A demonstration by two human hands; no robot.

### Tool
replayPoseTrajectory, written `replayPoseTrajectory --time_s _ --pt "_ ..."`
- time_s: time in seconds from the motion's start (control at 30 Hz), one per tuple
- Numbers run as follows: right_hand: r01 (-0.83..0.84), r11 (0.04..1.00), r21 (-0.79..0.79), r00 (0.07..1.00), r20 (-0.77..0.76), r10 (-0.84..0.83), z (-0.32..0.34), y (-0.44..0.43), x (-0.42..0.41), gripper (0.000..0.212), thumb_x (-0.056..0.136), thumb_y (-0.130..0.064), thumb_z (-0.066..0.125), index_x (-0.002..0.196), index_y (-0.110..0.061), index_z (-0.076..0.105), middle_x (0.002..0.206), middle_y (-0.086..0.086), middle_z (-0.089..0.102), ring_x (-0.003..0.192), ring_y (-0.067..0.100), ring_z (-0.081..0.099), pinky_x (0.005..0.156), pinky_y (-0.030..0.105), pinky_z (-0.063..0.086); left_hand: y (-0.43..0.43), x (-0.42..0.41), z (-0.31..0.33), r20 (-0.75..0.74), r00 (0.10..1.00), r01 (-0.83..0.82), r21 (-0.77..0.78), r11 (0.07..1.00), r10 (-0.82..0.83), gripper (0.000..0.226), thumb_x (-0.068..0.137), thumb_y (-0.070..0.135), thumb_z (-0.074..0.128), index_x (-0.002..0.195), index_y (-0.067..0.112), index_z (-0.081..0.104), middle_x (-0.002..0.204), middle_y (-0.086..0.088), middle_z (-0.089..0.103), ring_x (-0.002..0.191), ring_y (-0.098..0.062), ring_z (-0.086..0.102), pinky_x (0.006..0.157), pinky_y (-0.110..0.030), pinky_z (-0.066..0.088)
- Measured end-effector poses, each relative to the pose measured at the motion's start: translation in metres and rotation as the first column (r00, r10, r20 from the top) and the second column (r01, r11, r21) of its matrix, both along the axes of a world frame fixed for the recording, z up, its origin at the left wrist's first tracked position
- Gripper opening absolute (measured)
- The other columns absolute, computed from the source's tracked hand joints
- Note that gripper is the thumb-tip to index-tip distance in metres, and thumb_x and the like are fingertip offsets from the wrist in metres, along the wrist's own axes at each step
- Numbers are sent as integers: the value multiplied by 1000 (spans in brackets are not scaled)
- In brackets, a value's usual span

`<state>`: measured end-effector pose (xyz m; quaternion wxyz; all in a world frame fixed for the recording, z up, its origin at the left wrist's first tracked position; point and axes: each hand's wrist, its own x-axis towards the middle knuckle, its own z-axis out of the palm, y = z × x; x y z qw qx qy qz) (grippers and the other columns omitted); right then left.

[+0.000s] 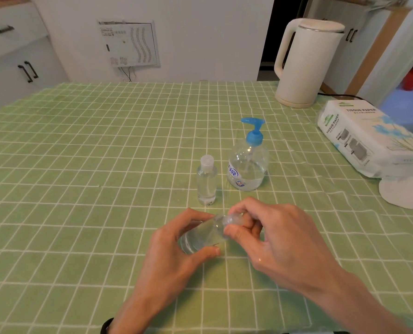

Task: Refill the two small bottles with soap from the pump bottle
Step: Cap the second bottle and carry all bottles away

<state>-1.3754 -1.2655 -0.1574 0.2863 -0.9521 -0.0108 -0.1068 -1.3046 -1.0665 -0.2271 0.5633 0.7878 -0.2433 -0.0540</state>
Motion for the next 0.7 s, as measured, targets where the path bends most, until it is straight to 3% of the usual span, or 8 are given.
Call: replayPoseTrajectory --time_s 0.13,0.3,0.4,0.47,0.57,0.63,0.7 --pt "28 999 23 999 19 -28 -2 2 4 30 95 -61 57 102 -36 70 69 -14 67 66 9 66 65 37 56 0 4 -3 24 999 -23 5 1000 23 51 71 24 96 114 40 72 115 19 78 115 -4 72 104 -33 50" --pt "27 974 226 995 -99 -5 -5 -8 20 51 82 -80 55 119 -47 65 104 -33 67 80 -1 71 66 17 58 1 20 -3 54 996 -72 -1 997 72 52 72 29 91 119 41 72 120 26 75 117 4 69 105 -22 51" --pt "196 925 326 981 -66 -185 -13 -35 32 54 77 -77 65 115 -39 67 93 -22 74 80 -4 71 67 11 54 4 34 -2 -66 989 -140 -137 981 132 55 70 35 86 122 38 69 125 23 75 120 0 70 106 -20 53" --pt "319 893 316 947 -84 -309 -21 -55 41 57 81 -66 75 124 -31 64 96 -18 73 83 -4 70 71 14 52 6 44 -3 -135 975 -199 -182 963 176 55 71 33 84 124 33 67 127 15 75 120 -6 71 108 -31 55" --pt "410 869 275 911 -164 -378 -35 -73 55 86 82 -54 85 151 -21 45 129 -13 67 112 9 67 102 40 56 4 59 -3 -205 969 -181 -203 962 139 55 76 18 82 127 21 61 132 0 74 122 -16 72 110 -47 54" --pt "402 876 268 913 -190 -361 -42 -75 64 105 79 -53 88 161 -18 32 152 -5 58 133 16 60 116 49 48 -1 66 -1 -219 971 -137 -187 973 94 52 83 2 80 127 18 58 132 -1 74 122 -16 72 110 -46 55" --pt "367 884 290 927 -189 -323 -48 -74 73 116 77 -54 90 166 -19 24 163 -4 48 144 16 52 122 49 42 -4 72 0 -215 975 -92 -164 982 55 51 87 -7 76 128 16 56 130 -1 75 122 -16 73 109 -42 56"
